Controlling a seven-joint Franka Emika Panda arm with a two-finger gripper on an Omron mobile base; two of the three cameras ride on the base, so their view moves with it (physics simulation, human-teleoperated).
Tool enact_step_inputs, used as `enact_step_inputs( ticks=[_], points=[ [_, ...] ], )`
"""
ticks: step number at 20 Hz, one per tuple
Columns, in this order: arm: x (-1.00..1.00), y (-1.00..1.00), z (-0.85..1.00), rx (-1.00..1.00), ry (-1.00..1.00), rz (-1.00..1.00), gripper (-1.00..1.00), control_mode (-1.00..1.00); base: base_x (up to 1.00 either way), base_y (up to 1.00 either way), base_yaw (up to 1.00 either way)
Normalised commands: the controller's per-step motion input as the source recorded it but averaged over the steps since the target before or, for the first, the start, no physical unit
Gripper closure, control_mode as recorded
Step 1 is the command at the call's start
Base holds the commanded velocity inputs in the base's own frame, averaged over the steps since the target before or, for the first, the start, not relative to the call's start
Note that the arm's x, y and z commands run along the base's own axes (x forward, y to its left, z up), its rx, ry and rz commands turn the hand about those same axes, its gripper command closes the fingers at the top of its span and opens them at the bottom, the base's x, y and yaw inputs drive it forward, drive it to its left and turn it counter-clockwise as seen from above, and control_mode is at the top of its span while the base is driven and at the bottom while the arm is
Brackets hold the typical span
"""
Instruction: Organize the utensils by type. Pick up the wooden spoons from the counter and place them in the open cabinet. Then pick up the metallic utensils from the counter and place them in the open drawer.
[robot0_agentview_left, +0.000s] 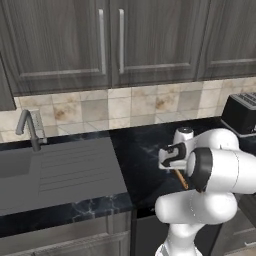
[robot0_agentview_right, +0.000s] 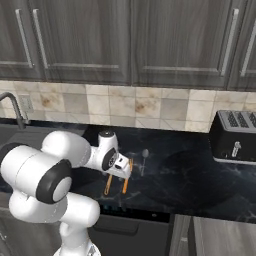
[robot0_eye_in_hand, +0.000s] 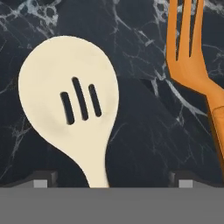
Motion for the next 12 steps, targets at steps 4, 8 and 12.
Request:
enact_step_inputs(
  ticks=[4, 8, 12],
  points=[
    [-0.05, 0.11, -0.52, -0.14, 0.0, 0.0, 1.0, -1.0, 0.0, 0.0, 0.0],
    [-0.18, 0.0, -0.63, -0.06, 0.0, 0.0, 1.0, -1.0, 0.0, 0.0, 0.0],
    [-0.21, -0.03, -0.55, 0.0, 0.0, 0.0, 1.0, -1.0, 0.0, 0.0, 0.0]
  ],
)
